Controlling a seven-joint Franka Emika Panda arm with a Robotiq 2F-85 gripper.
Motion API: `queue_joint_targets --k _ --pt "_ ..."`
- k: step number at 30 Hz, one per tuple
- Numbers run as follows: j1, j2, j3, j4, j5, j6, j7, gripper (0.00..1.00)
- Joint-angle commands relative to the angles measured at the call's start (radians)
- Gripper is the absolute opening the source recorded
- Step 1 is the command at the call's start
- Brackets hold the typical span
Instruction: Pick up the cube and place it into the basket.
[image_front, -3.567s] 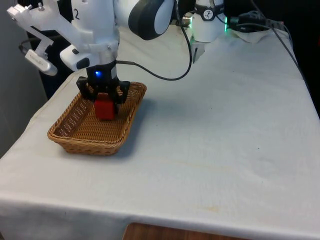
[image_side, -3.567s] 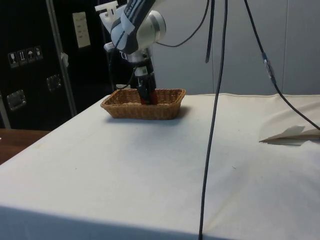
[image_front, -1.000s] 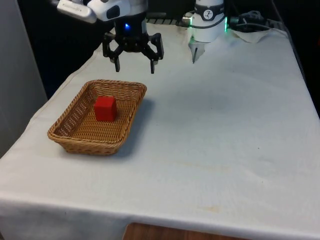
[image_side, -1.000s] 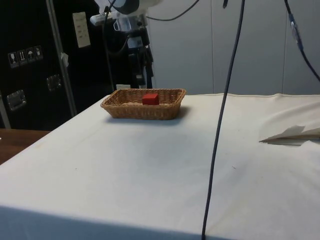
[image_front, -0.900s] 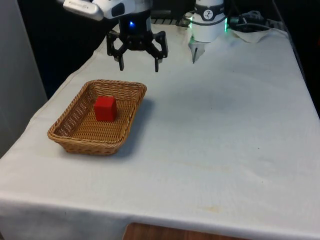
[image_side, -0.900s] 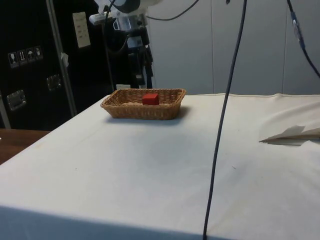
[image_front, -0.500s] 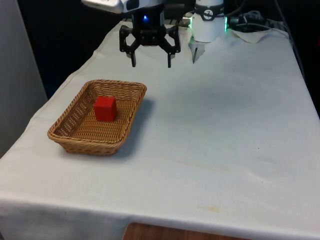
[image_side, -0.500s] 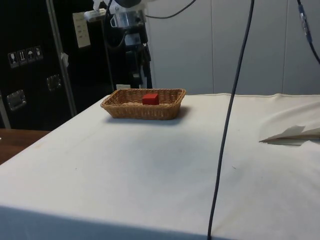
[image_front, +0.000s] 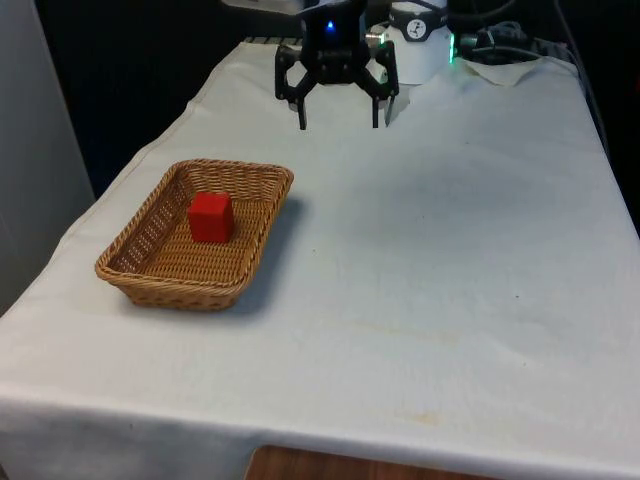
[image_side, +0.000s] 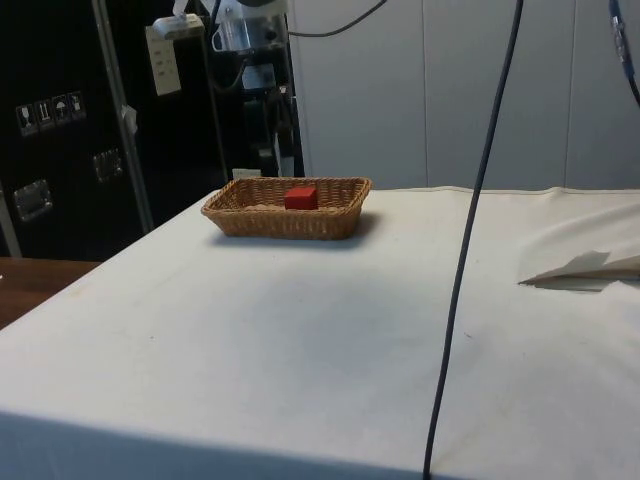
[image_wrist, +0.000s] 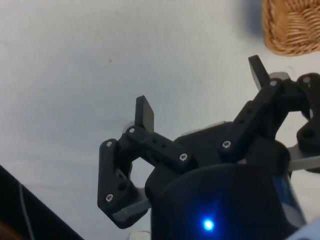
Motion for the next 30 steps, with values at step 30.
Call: queue_joint_targets --k 30 --pt "0.006 -0.14 0.078 -0.195 -0.054 0.099 0.079 1.0"
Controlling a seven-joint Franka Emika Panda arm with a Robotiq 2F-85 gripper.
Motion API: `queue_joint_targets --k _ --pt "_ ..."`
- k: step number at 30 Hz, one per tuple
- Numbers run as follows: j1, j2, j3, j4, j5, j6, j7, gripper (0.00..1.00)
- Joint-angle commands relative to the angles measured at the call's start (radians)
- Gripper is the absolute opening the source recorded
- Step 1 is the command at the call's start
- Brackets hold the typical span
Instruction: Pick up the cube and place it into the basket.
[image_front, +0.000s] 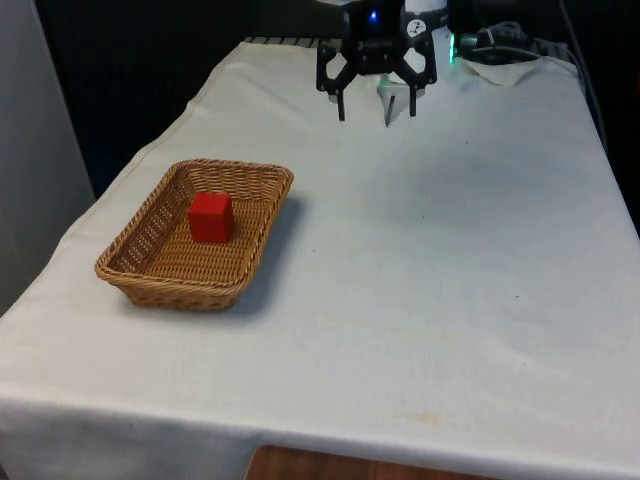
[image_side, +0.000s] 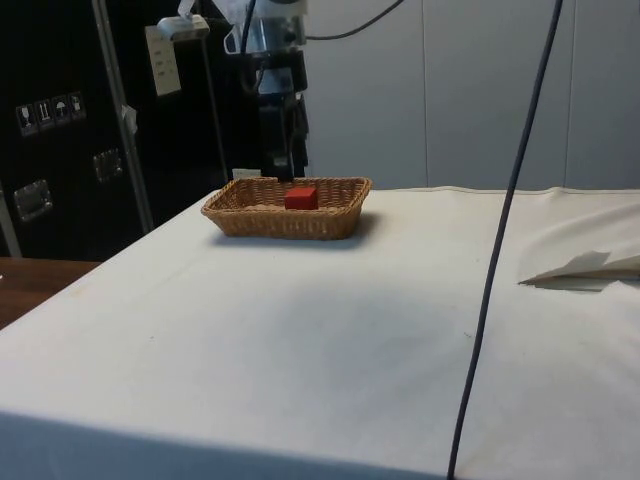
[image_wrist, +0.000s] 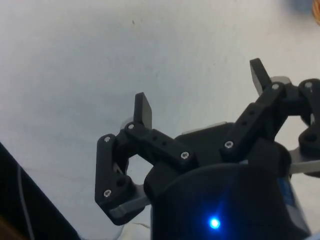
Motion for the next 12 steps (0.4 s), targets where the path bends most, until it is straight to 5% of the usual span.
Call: queue_joint_targets --k 1,12 --pt "0.007 -0.013 0.0 -0.018 -0.016 0.021 0.018 1.0" --pt "0.0 -0.04 0.025 -0.056 -0.007 0.03 0.023 1.0"
